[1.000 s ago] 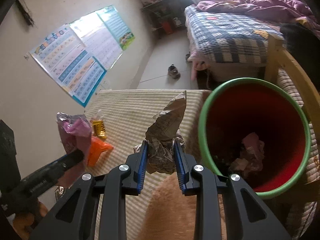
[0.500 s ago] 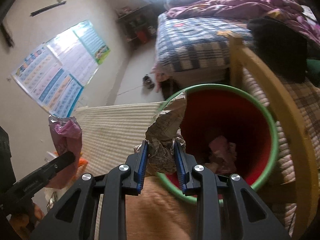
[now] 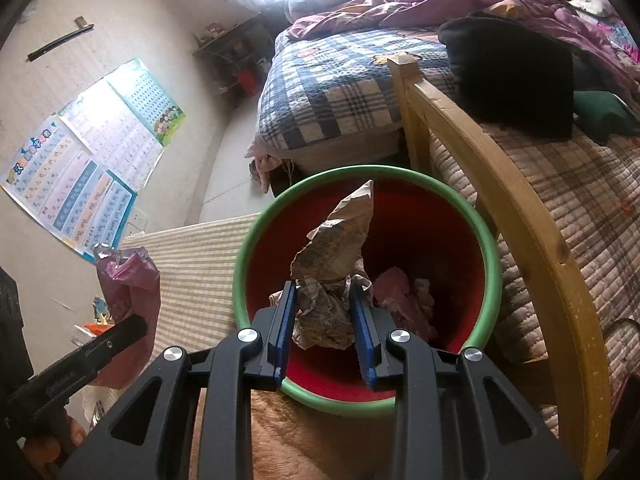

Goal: Collect trash
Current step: 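Carry the pink and brown foil wrappers over the red bucket and open both tools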

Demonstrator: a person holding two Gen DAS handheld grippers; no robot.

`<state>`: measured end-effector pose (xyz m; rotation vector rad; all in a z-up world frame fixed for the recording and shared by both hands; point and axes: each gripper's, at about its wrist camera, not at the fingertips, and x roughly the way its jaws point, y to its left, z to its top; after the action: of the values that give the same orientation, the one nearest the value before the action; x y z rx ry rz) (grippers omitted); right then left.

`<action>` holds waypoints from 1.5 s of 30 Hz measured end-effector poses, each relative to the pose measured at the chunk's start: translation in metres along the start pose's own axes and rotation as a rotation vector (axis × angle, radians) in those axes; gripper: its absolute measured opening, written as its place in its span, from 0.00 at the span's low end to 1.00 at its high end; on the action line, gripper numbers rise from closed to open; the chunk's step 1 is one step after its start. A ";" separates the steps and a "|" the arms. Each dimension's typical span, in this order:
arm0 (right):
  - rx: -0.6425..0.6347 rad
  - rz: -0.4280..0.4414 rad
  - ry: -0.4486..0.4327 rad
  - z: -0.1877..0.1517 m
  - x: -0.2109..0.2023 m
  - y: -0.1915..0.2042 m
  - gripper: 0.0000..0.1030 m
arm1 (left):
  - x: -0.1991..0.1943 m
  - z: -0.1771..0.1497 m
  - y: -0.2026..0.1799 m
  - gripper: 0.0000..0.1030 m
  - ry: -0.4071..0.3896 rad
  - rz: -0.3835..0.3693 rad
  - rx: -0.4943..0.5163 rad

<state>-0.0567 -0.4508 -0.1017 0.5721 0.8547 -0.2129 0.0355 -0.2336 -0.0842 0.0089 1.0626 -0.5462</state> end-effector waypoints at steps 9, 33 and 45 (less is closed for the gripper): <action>-0.006 -0.021 -0.025 0.004 -0.005 -0.001 0.27 | 0.014 0.022 -0.018 0.30 -0.005 -0.019 0.020; -0.002 -0.083 -0.003 0.004 0.005 -0.010 0.28 | 0.020 0.033 -0.045 0.33 -0.003 -0.083 0.030; 0.035 -0.109 -0.015 0.003 0.001 -0.015 0.42 | 0.016 0.025 -0.035 0.71 -0.023 -0.085 0.008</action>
<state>-0.0601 -0.4648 -0.1074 0.5560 0.8703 -0.3316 0.0468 -0.2774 -0.0758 -0.0356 1.0413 -0.6265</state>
